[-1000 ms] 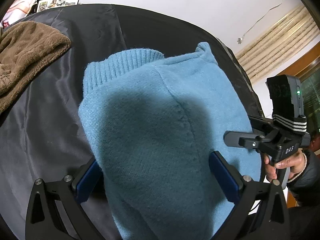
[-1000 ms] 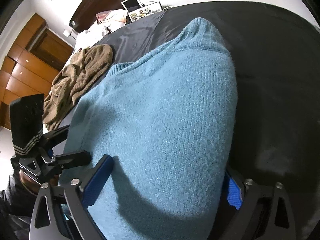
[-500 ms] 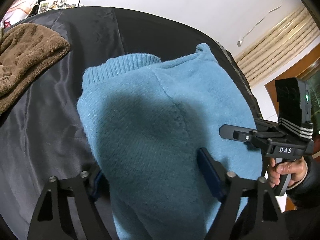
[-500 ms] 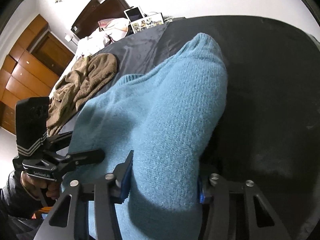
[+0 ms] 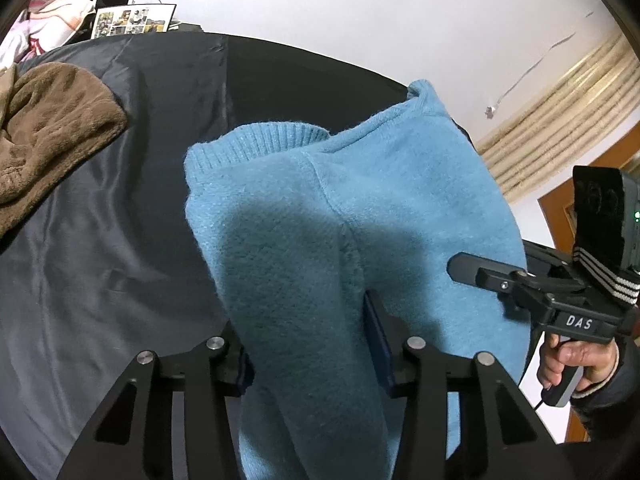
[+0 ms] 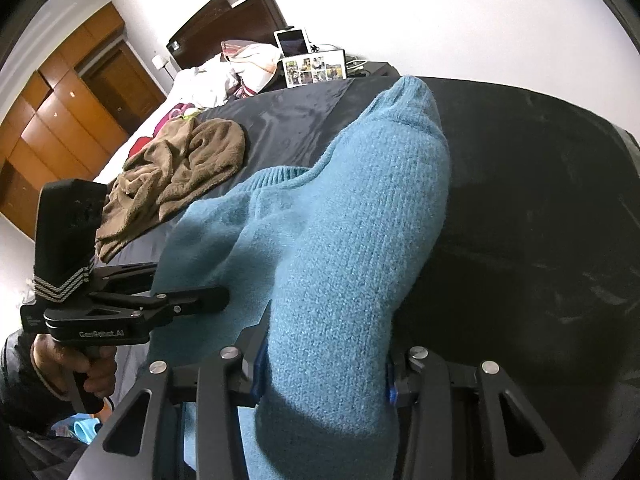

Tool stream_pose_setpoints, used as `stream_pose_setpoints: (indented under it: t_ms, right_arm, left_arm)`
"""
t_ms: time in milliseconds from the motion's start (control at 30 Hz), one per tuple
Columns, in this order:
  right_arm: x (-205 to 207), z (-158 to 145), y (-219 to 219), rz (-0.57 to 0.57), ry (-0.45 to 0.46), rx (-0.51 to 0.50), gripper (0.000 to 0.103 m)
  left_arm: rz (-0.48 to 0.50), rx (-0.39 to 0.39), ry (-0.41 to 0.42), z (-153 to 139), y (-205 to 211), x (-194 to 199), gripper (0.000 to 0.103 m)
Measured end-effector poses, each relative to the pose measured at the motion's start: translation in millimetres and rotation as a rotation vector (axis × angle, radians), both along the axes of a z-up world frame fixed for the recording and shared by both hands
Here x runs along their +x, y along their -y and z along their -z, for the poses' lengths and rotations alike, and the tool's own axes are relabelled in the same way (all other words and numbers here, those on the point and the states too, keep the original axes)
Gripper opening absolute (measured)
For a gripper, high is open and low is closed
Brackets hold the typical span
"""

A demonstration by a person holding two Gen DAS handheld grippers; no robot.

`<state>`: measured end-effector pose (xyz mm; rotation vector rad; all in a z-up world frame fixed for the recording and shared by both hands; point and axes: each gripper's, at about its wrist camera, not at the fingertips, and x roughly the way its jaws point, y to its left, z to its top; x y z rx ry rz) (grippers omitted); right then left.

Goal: Fold clothes

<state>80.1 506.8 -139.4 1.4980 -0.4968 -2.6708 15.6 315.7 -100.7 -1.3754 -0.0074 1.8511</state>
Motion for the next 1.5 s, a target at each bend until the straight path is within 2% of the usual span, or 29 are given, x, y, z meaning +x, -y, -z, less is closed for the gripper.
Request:
stream_pose_setpoints:
  t_ms: [233, 567, 833, 1167, 1400, 1500]
  right_arm:
    - [25, -7, -50, 0.019, -0.018, 0.01, 0.044]
    - [68, -17, -162, 0.156, -0.059, 0.039, 0.044]
    - [76, -11, -245, 0.252, -0.068, 0.07, 0.044]
    - [59, -4, -303, 0.317, -0.073, 0.106, 0.044]
    - [47, 3, -335, 0.326, -0.061, 0.13, 0.044]
    - [44, 8, -345, 0.328, -0.05, 0.13, 0.044]
  left_arm:
    - [-0.023, 0.008, 0.006, -8, -55, 14, 0.048]
    - [0.06, 0.038, -0.036, -25, -181, 25, 0.044]
    - [0.108, 0.029, -0.049, -23, -268, 14, 0.044]
    - [0.116, 0.002, -0.06, -17, -334, -10, 0.044]
    - [0.106, 0.0, -0.042, -11, -356, -22, 0.045]
    - [0.103, -0.008, -0.032, -5, -365, -26, 0.049]
